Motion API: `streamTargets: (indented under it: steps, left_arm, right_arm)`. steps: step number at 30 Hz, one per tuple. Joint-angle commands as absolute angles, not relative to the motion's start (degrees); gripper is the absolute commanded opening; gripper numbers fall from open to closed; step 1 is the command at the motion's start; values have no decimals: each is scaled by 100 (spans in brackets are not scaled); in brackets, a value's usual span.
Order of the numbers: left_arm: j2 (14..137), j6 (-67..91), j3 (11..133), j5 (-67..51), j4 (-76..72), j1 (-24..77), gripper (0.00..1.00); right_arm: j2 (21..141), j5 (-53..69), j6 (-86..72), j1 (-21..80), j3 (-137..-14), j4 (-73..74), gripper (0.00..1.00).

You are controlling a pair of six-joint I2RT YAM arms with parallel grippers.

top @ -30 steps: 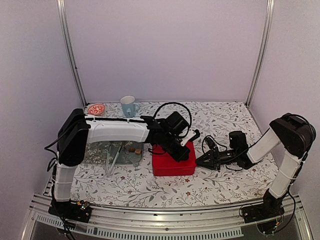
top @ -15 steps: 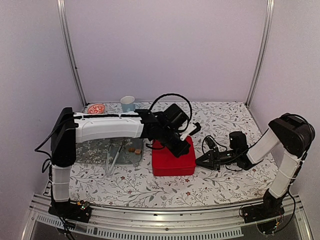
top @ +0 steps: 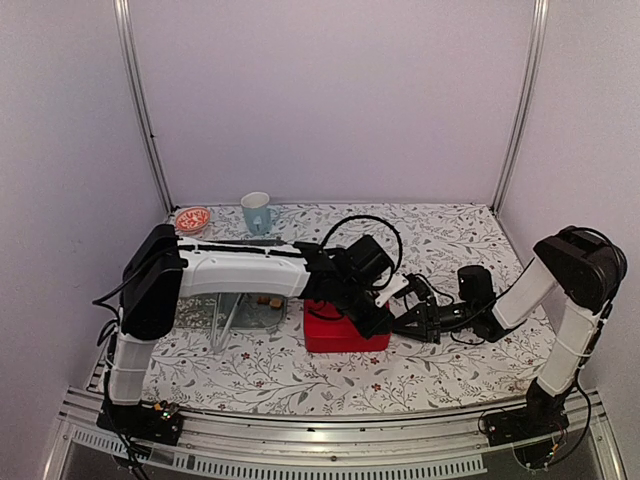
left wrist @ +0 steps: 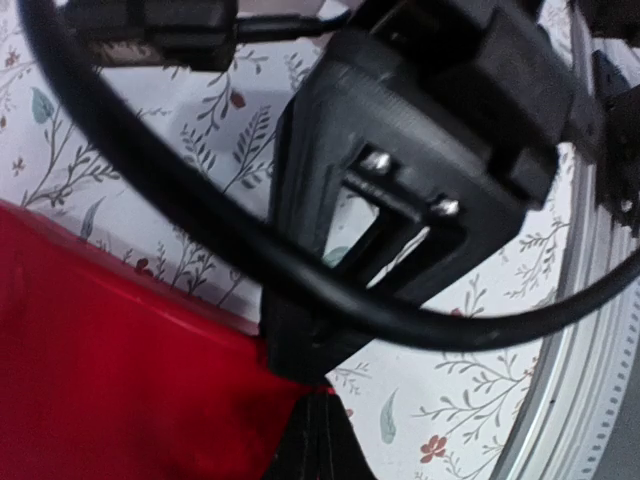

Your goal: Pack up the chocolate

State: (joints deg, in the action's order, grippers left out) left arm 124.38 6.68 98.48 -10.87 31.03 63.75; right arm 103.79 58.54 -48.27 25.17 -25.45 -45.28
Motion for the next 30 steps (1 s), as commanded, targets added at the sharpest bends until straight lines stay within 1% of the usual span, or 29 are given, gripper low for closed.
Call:
streamTargets:
  steps: [1,3,5,7,8,9,11,12,14,15,17,18,21,23,25,30]
  left_arm:
    - [12639,674,9729,-1173,3496,6418,0]
    - [12464,657,9729,-1107,3450,6404,0]
    - [12315,604,9792,-1023,3445,6397,0]
    - [12191,587,9894,-927,3517,6387,0]
    - [12107,605,9903,-885,3516,6377,1]
    - [11988,656,9863,-836,3470,6354,4]
    - [11662,869,9592,-691,3252,6270,14]
    - [11440,983,9346,-630,3086,6225,18]
    - [10852,1167,8766,-411,2652,6156,30]
    - [10620,1302,8456,-339,2432,6125,34]
    - [10209,1483,7966,-279,2192,6064,40]
    - [10014,1559,7777,-245,2127,6044,41]
    - [9663,1767,7175,-488,1925,6065,42]
    - [9498,1904,6761,-682,1655,6106,41]
    - [9406,2082,6345,-896,1421,6156,40]
    - [9408,2440,5683,-1128,902,6418,36]
  right_arm:
    - [10846,5234,-4702,2636,-2196,-3425,20]
    - [10847,5234,-4710,2637,-2172,-3453,20]
    - [10826,5240,-4724,2638,-2170,-3465,16]
    - [10786,5277,-4744,2637,-2175,-3477,16]
    - [10743,5323,-4752,2637,-2196,-3478,17]
    - [10655,5351,-4748,2637,-2205,-3480,18]
    - [10392,5389,-4733,2625,-2241,-3454,28]
    - [10213,5407,-4695,2601,-2268,-3429,35]
    - [9857,5361,-4556,2489,-2378,-3267,45]
    - [9706,5332,-4449,2384,-2481,-3122,50]
    - [9445,5211,-4161,2128,-2760,-2702,61]
    - [9353,5118,-3970,2017,-2952,-2290,64]
    - [9235,4492,-3289,1848,-3710,-1469,73]
    - [9363,4131,-2929,1837,-4377,-1109,76]
    - [9681,4078,-2682,1843,-5023,-970,78]
    - [10881,4506,-2398,1874,-6605,-673,79]
